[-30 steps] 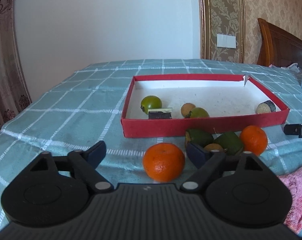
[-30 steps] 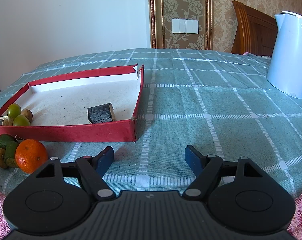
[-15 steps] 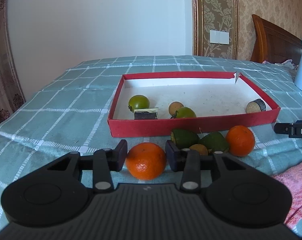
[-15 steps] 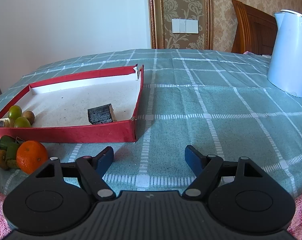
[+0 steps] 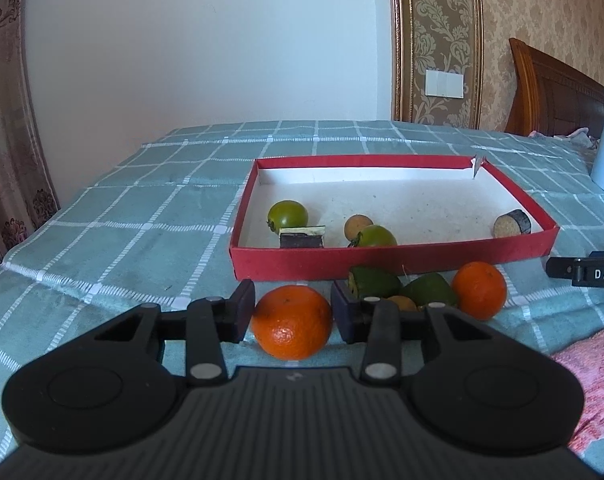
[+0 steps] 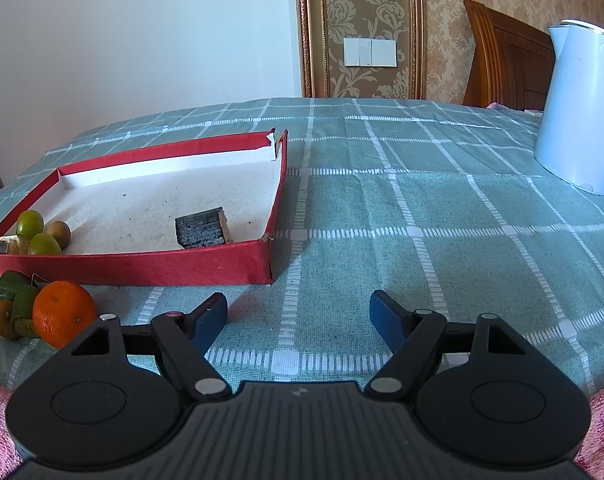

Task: Organize fruits
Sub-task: 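Carry the tangerine into the red tray and open the left gripper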

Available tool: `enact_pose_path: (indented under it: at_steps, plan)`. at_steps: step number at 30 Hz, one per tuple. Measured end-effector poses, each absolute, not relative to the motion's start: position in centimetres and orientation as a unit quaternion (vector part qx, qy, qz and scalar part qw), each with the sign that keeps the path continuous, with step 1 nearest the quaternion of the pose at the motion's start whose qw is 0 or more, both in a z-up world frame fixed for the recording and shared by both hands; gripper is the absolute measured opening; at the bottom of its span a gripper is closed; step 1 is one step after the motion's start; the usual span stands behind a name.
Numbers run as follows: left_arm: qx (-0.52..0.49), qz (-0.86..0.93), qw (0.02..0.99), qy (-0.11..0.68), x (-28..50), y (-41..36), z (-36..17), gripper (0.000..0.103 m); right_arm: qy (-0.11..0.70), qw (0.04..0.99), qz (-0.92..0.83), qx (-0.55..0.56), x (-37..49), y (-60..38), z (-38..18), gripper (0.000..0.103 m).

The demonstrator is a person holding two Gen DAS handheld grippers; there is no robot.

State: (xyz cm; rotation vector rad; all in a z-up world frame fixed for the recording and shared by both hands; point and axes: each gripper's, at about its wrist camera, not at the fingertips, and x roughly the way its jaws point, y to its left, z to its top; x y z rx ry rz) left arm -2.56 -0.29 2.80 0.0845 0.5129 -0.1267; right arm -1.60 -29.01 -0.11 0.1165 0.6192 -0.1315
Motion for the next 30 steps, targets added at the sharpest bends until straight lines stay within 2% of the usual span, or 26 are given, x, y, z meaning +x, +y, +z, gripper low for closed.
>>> enact_pose_path:
  at_steps: [12, 30]
  plan:
    - [0.037, -0.048, 0.968, 0.242, -1.6, 0.3, 4.1, 0.038, 0.305, 0.949, -0.065, 0.056, -1.6, -29.0, -0.1, 0.078]
    - [0.058, -0.015, 0.969, 0.239, 5.2, -1.9, 6.1, 0.038, 0.303, 0.949, -0.060, 0.065, -1.7, -29.2, -0.1, 0.080]
